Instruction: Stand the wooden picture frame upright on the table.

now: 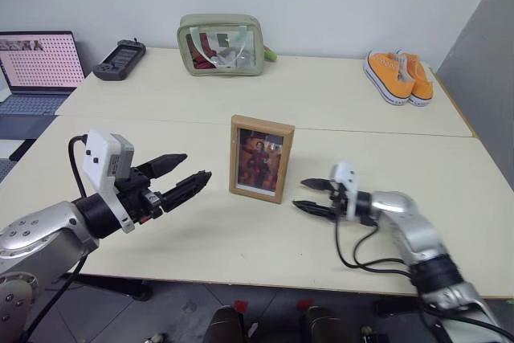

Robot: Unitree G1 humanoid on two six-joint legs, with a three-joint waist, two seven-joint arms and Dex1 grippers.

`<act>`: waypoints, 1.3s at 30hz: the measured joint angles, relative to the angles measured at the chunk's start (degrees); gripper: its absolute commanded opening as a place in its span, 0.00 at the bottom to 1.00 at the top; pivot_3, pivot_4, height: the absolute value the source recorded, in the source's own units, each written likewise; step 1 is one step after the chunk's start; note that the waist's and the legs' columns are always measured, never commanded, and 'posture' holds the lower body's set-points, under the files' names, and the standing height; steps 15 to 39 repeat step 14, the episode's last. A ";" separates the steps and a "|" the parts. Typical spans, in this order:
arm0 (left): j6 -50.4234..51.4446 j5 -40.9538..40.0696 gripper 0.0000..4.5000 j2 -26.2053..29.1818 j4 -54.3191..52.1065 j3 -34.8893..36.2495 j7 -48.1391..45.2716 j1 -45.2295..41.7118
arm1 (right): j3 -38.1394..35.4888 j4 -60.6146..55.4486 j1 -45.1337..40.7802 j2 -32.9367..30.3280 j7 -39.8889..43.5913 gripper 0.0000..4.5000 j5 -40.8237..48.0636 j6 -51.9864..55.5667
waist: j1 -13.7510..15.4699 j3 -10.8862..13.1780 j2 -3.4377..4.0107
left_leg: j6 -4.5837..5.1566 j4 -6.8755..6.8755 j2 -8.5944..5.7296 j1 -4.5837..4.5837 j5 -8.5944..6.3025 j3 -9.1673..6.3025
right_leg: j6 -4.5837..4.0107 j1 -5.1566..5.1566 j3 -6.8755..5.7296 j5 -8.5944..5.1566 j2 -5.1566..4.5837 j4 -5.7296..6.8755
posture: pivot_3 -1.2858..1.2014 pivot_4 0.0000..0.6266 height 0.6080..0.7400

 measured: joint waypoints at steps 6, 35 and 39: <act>-0.10 1.33 0.83 0.88 3.00 -2.79 -3.38 -4.35 | -7.75 -16.24 6.22 -11.07 2.95 0.71 6.69 7.43 | -1.48 0.06 0.07 | 0.02 -0.02 0.08 0.09 0.00 -0.01 | 0.06 0.03 0.14 -0.04 0.15 -0.12 | 0.52 0.24 1.00; -0.08 1.42 0.83 0.33 3.19 -5.11 -4.42 -7.88 | -10.98 -23.11 0.03 -9.05 -4.43 0.71 13.92 16.08 | -1.34 0.09 0.06 | 0.02 -0.02 0.06 -0.04 0.00 -0.01 | 0.02 0.04 0.10 0.00 0.11 -0.30 | 0.52 0.24 1.00; -0.08 1.42 0.83 0.33 3.19 -5.11 -4.42 -7.88 | -10.98 -23.11 0.03 -9.05 -4.43 0.71 13.92 16.08 | -1.34 0.09 0.06 | 0.02 -0.02 0.06 -0.04 0.00 -0.01 | 0.02 0.04 0.10 0.00 0.11 -0.30 | 0.52 0.24 1.00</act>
